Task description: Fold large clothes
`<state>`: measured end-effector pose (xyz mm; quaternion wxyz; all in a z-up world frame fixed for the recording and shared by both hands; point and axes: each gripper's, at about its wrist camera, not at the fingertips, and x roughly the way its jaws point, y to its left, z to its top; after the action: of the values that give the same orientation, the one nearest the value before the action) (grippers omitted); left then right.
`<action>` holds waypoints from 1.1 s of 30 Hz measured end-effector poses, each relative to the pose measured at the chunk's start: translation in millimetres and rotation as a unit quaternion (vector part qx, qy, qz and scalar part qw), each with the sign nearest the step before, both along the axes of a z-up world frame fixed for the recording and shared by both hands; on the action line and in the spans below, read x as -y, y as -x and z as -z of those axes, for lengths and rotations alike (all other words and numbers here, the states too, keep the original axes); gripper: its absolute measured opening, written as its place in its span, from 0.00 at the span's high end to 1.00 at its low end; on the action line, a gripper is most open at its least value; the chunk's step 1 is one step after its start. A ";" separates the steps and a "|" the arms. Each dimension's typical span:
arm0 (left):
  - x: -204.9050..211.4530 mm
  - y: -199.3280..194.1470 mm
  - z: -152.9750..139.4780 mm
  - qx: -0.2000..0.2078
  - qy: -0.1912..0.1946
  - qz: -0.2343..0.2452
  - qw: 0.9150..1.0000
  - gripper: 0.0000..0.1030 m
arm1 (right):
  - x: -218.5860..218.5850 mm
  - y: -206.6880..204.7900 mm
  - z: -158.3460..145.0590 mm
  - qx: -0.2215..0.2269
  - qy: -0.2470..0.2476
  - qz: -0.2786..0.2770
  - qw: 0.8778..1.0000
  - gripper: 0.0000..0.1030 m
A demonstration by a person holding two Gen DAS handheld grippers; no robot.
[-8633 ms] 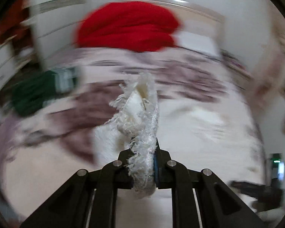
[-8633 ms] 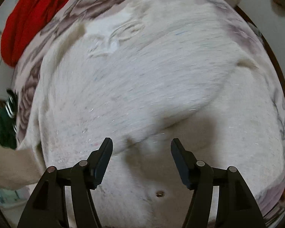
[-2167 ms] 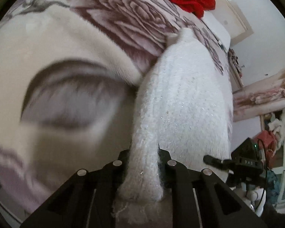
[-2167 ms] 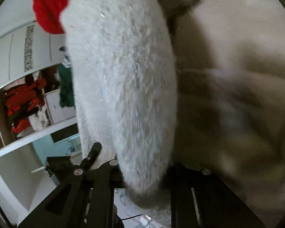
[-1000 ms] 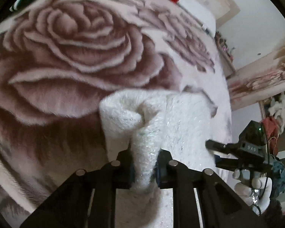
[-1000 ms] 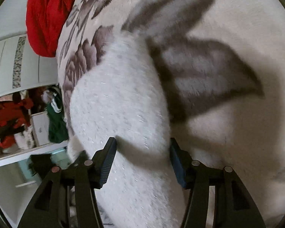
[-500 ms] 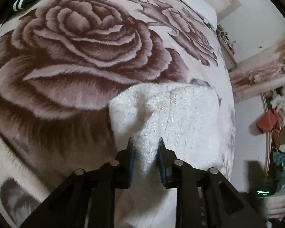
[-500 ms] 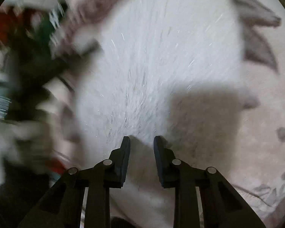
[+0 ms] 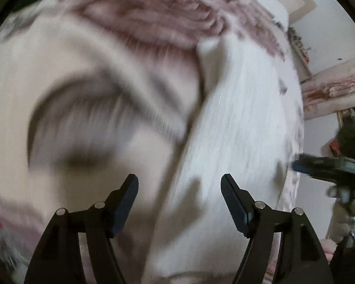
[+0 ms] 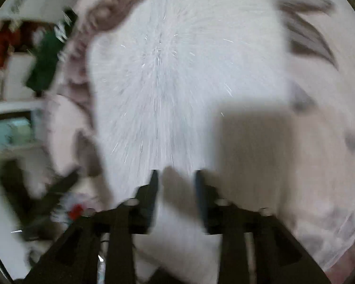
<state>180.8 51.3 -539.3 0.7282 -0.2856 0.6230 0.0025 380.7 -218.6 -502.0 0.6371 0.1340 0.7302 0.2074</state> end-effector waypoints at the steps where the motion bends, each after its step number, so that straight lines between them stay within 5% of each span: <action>1: 5.9 12.7 4.1 -0.011 0.004 0.002 1.000 0.32 | 21.7 19.8 -4.9 -0.004 -0.006 0.015 1.000 0.48; 5: 30.1 58.2 28.9 -0.043 0.025 0.004 0.999 0.40 | 76.1 93.5 24.8 -0.061 -0.010 0.061 0.996 0.47; 6: 37.0 67.8 33.4 -0.039 0.026 0.004 0.999 0.73 | 84.8 116.0 44.1 -0.087 -0.008 0.075 0.993 0.47; 7: 41.2 72.7 35.2 -0.040 0.016 0.005 0.999 0.88 | 91.0 133.8 61.9 -0.106 -0.011 0.086 0.991 0.47; 11: 41.2 89.8 16.7 -0.007 0.025 -0.027 0.999 0.90 | 99.9 176.6 102.6 -0.138 -0.052 0.109 0.983 0.51; 12: 40.1 94.2 12.2 -0.003 0.028 -0.029 0.999 0.90 | 98.3 179.3 104.3 -0.130 -0.052 0.111 0.984 0.74; 14: 40.6 97.6 16.5 -0.013 0.038 -0.026 0.999 0.90 | 106.0 184.3 102.6 -0.124 -0.043 0.124 0.984 0.80; 18: 41.0 96.7 30.3 -0.032 0.043 -0.013 0.999 0.82 | 104.6 184.0 107.1 -0.121 -0.039 0.124 0.984 0.79; 20: 26.4 95.8 33.2 -0.040 0.077 -0.031 0.996 0.72 | 112.1 181.9 104.7 -0.128 -0.056 0.122 0.983 0.70; 22: 16.9 95.4 43.6 -0.047 0.101 -0.032 0.993 0.47 | 140.1 176.5 102.9 -0.134 -0.067 0.119 0.982 0.59; 24: 15.8 97.0 63.0 -0.066 0.126 -0.029 0.989 0.43 | 139.4 180.8 117.6 -0.149 -0.085 0.115 0.978 0.55; 26: 20.4 96.8 78.4 -0.073 0.158 -0.027 0.984 0.43 | 140.4 186.0 133.6 -0.168 -0.103 0.121 0.973 0.53; 29: 31.8 93.3 67.0 -0.054 0.131 -0.036 0.989 0.45 | 132.5 190.1 156.9 -0.185 -0.145 0.152 0.960 0.49; 30: 39.3 93.7 60.1 -0.047 0.117 -0.030 0.992 0.63 | 131.1 191.9 158.2 -0.183 -0.152 0.158 0.958 0.52; 33: 43.6 97.8 37.1 -0.030 0.100 -0.036 0.994 0.81 | 127.4 196.0 149.3 -0.173 -0.174 0.163 0.956 0.73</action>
<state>83.0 7.7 -576.3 0.6762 -0.3787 0.6314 -0.0251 184.7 -346.0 -651.4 0.4929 0.3939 0.7499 0.1987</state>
